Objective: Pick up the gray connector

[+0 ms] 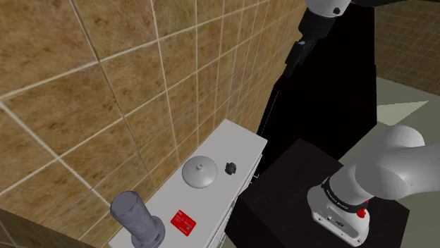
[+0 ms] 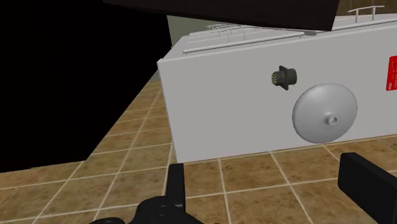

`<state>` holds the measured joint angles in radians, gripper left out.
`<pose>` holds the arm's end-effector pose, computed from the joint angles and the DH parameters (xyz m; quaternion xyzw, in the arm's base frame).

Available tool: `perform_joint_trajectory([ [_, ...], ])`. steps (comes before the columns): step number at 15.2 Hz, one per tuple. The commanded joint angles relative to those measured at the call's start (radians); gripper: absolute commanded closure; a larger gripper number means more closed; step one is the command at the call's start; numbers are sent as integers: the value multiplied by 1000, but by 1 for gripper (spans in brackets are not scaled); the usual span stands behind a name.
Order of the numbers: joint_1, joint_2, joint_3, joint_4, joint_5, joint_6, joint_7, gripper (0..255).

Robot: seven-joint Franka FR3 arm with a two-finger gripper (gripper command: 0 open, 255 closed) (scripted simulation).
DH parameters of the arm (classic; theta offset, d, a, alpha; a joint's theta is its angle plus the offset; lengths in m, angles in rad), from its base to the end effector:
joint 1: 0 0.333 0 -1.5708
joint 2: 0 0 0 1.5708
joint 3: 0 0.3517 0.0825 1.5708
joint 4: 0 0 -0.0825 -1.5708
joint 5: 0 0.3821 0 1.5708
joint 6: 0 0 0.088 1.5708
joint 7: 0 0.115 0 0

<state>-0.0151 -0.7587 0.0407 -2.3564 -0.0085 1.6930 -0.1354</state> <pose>0.3006 0.0113 0.6109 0.9958 0.0757 0.0462 0.0210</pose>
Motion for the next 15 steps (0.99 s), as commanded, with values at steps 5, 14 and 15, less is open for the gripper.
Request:
perform_joint_trajectory([
  [5, 18, 7, 29, -117, 24, 114, 27, 0],
  [14, 67, 110, 107, -323, 82, 401, 87, 0],
  [15, 73, 130, 116, -340, 89, 437, 94, 0],
])
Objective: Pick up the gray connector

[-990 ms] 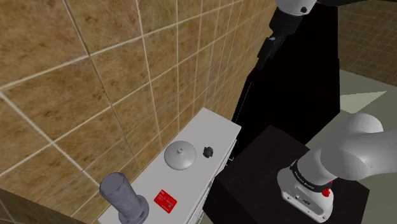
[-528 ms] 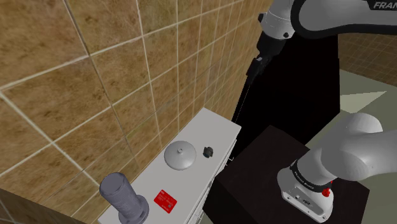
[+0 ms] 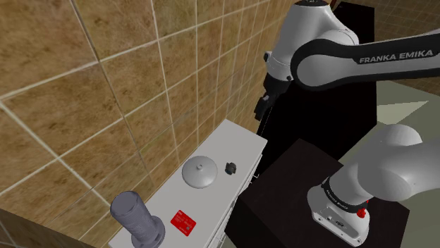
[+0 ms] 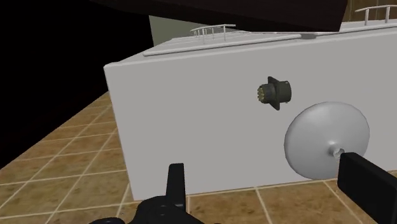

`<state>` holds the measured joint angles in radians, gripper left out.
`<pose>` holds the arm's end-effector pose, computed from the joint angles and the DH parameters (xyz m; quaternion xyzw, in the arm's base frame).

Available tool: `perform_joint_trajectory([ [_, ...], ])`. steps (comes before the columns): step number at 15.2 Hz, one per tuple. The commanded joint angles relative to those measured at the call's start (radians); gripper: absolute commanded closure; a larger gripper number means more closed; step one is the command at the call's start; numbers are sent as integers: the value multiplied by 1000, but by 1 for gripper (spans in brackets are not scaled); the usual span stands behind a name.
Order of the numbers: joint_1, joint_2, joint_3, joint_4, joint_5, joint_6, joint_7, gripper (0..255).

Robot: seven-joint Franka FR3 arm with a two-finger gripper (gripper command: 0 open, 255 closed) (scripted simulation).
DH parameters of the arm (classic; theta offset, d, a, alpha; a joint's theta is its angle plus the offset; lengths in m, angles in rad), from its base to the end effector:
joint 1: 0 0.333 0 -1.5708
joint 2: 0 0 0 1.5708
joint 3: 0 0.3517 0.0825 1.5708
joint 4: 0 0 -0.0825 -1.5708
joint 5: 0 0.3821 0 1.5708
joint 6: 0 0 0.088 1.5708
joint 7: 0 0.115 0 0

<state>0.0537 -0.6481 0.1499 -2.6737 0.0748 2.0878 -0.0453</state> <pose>0.3211 0.0720 0.4576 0.9952 0.0930 0.0298 0.0102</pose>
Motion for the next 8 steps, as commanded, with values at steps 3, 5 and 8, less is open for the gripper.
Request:
perform_joint_trajectory([
  [3, 21, 92, 37, -67, 24, 152, 26, 0],
  [5, 31, 151, 58, -89, 35, 229, 41, 0],
  [8, 43, 254, 90, -111, 46, 347, 67, 0],
])
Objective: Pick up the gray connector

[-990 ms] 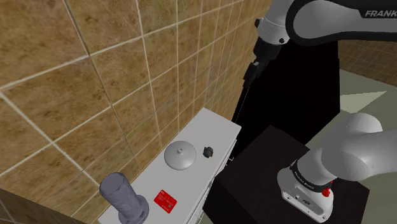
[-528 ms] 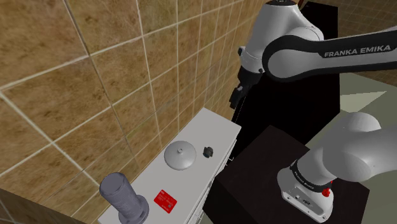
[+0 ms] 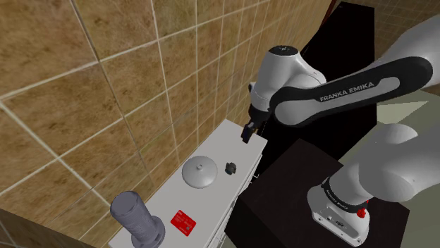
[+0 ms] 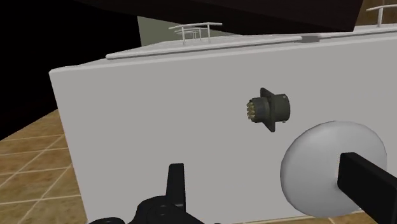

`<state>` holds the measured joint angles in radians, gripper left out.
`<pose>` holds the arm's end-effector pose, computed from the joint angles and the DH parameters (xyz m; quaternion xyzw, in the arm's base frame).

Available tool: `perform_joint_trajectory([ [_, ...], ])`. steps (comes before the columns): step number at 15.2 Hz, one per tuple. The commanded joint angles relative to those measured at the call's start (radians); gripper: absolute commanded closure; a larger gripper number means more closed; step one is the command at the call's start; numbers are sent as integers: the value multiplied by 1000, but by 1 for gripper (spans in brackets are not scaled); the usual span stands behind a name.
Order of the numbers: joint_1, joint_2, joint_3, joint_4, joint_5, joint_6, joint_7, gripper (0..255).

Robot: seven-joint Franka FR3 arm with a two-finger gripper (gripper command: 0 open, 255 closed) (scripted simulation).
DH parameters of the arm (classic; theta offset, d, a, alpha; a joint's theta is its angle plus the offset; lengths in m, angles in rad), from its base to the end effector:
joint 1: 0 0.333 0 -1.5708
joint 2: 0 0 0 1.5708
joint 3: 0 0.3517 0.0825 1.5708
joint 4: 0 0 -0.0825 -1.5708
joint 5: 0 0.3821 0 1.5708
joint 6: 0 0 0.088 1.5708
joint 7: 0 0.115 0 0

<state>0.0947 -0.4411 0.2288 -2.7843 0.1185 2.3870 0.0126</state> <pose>0.3318 0.1084 0.3639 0.9945 0.1030 0.0197 0.0041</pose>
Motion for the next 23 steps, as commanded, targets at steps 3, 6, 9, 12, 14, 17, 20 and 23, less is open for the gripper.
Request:
perform_joint_trajectory([
  [3, 8, 166, 46, -9, 0, 169, 41, 0],
  [6, 5, 299, 81, -3, -28, 288, 89, 0],
  [9, -3, 442, 106, 18, -108, 401, 171, 0],
  [12, 15, 564, 89, 46, -225, 482, 275, 0],
  [14, 30, 603, 63, 52, -271, 513, 309, 0],
  [17, 62, 661, 15, 64, -337, 558, 357, 0],
  [20, 99, 710, -32, 76, -382, 595, 392, 0],
  [23, 99, 709, -31, 76, -380, 594, 390, 255],
])
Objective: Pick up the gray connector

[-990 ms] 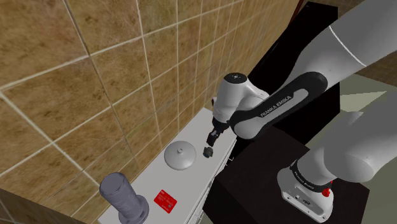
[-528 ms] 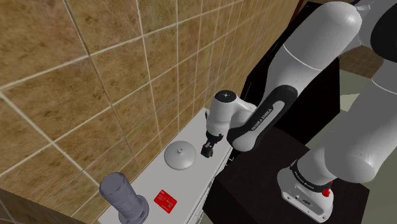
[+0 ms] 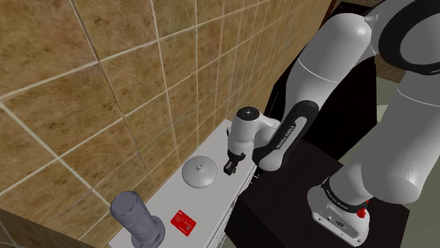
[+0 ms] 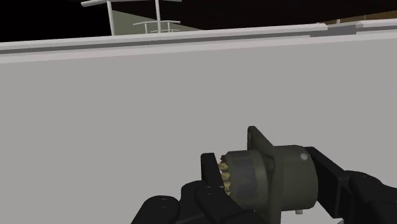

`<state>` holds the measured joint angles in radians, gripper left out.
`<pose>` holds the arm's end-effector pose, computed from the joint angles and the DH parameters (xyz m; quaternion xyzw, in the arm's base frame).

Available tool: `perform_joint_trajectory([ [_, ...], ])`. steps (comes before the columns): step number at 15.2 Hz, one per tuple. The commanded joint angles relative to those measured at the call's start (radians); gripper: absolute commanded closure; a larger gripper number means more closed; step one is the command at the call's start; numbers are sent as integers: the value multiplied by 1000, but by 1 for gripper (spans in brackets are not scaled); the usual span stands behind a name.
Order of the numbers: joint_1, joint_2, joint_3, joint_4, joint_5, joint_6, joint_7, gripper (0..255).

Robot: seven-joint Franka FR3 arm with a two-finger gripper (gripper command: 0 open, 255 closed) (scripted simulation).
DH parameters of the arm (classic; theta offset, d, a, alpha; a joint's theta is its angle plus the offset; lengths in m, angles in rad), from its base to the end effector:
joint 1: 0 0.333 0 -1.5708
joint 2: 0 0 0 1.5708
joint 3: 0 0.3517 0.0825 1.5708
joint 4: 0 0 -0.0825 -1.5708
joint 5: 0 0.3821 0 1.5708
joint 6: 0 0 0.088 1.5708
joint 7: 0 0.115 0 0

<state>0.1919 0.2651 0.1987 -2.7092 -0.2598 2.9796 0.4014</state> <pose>0.3649 0.1751 0.1760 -0.9929 -0.1188 -0.0062 0.0070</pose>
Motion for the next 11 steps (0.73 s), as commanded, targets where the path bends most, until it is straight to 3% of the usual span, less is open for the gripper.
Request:
perform_joint_trajectory([
  [1, 2, 2, -1, 1, -2, 1, 2, 255],
  [8, 3, 3, -3, 1, -3, 2, 2, 255],
  [11, -42, -54, 54, -13, 49, -41, -37, 255],
])
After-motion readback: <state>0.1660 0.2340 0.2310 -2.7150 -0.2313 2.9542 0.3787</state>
